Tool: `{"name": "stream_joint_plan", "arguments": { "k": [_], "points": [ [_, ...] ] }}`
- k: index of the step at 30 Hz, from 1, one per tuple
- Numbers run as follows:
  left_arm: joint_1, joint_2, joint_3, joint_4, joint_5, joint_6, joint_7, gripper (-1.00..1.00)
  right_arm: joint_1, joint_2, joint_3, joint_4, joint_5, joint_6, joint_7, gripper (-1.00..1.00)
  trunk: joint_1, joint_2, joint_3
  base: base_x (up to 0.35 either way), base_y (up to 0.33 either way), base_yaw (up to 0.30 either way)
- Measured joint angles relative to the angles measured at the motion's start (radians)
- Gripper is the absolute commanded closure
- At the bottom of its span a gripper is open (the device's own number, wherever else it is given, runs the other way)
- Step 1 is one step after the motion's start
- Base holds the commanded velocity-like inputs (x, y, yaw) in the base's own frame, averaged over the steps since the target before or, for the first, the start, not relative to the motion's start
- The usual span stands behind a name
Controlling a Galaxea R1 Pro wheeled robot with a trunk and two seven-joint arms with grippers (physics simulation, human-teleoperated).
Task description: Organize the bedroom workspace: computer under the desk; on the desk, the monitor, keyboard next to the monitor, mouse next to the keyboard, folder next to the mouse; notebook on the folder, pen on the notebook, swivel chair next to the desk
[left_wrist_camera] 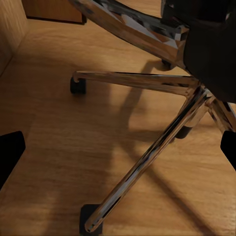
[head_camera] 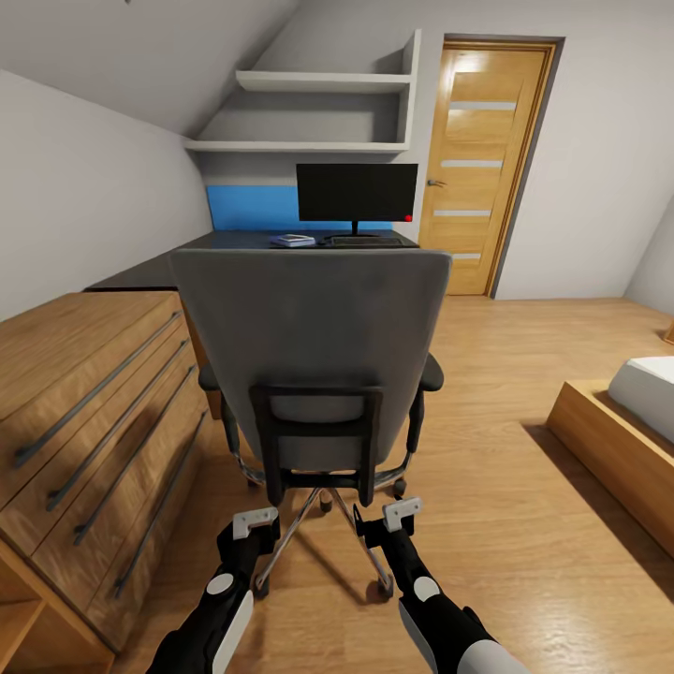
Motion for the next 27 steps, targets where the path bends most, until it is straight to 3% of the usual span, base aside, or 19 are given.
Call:
{"name": "stream_joint_plan", "arguments": {
  "k": [18,27],
  "points": [
    [0.000,-0.001,0.000,0.011,-0.001,-0.002,-0.004,-1.00,0.000,0.000,-0.001,0.000,0.001,0.001,-0.001,-1.00,0.000,0.000,0.000,0.001,-0.022,0.000],
    [0.000,0.000,0.000,0.014,-0.003,-0.003,-0.039,-1.00,0.000,0.000,-0.001,0.001,0.001,0.003,-0.002,-1.00,0.000,0.000,0.000,0.000,0.000,0.000]
  ]
}}
